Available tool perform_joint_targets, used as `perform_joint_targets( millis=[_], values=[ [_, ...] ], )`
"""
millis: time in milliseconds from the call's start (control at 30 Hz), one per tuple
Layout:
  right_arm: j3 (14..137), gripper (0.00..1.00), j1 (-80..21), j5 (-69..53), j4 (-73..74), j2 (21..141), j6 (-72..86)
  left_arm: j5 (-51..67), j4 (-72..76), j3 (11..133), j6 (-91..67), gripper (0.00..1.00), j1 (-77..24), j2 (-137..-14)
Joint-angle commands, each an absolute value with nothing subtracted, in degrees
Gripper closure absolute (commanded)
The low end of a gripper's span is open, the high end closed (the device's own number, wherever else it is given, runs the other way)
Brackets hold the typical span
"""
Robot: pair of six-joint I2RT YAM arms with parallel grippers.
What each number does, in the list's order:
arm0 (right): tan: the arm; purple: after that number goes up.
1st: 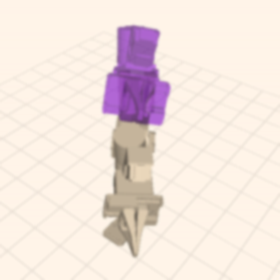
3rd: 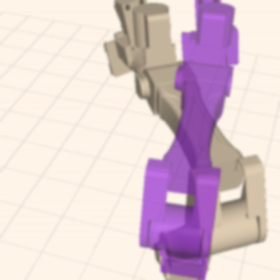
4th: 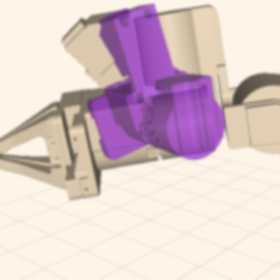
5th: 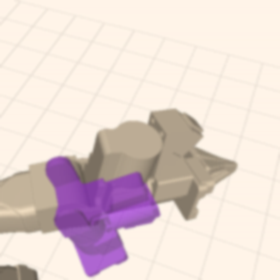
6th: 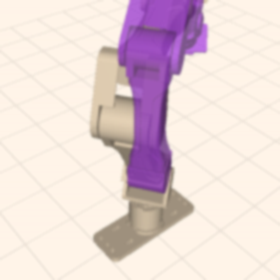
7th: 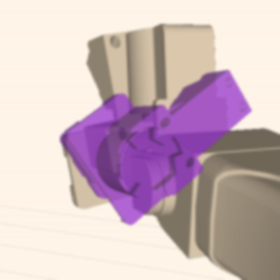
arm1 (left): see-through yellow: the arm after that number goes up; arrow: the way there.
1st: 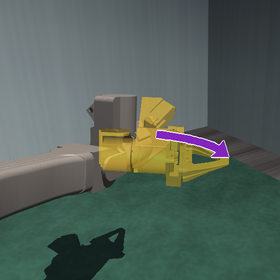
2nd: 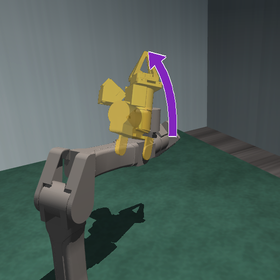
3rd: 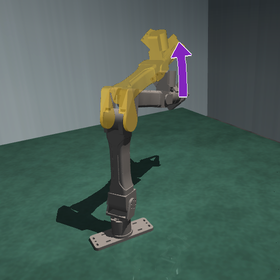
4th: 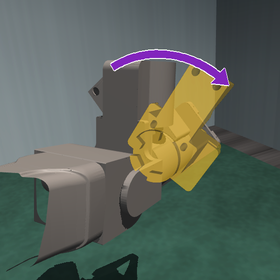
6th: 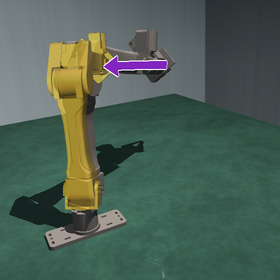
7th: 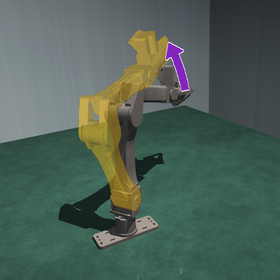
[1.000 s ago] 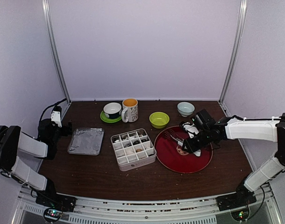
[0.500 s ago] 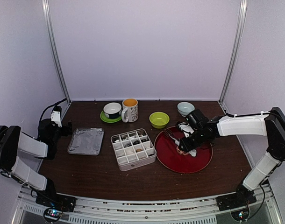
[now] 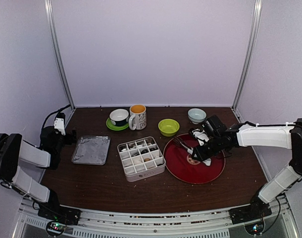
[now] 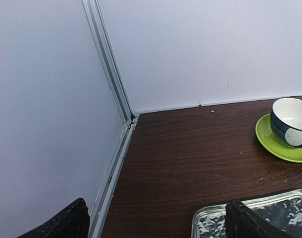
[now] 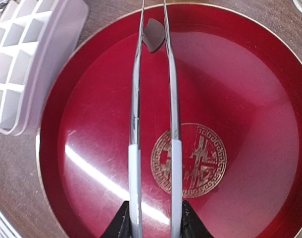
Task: Pack the chocolate
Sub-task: Pick up the fake chocolate from the plate, then place the fake chocolate in the empty pocket of the box.
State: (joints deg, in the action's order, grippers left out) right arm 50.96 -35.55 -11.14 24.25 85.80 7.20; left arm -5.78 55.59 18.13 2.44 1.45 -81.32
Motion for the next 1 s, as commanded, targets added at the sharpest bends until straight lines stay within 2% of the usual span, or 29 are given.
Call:
perform_joint_targets(
  millis=[0, 200, 400, 533, 767, 967],
  values=[
    [48.8, 0.84, -37.1, -14.4, 24.3, 79.1, 5.3, -6.1, 57.7, 19.2, 2.0, 0.02, 1.9, -81.7],
    [48.8, 0.85, -39.0, -20.9, 24.1, 74.5, 6.1, -6.1, 57.8, 19.1, 2.0, 0.02, 1.9, -81.6],
    [51.4, 0.85, -40.3, -27.8, 26.9, 75.7, 4.9, -6.1, 57.8, 19.1, 2.1, 0.02, 1.9, -81.7],
    [54.3, 0.86, -41.8, -29.8, 33.0, 77.7, 5.4, -6.1, 57.8, 19.1, 2.0, 0.02, 1.9, -81.7],
    [56.3, 0.88, -44.2, -34.9, 39.0, 73.7, 12.7, -6.1, 57.8, 19.1, 2.0, 0.02, 1.9, -81.7],
    [64.3, 0.90, -47.2, -38.8, 45.5, 78.7, 17.1, -6.1, 57.8, 19.1, 2.0, 0.02, 1.8, -81.6]
  ],
)
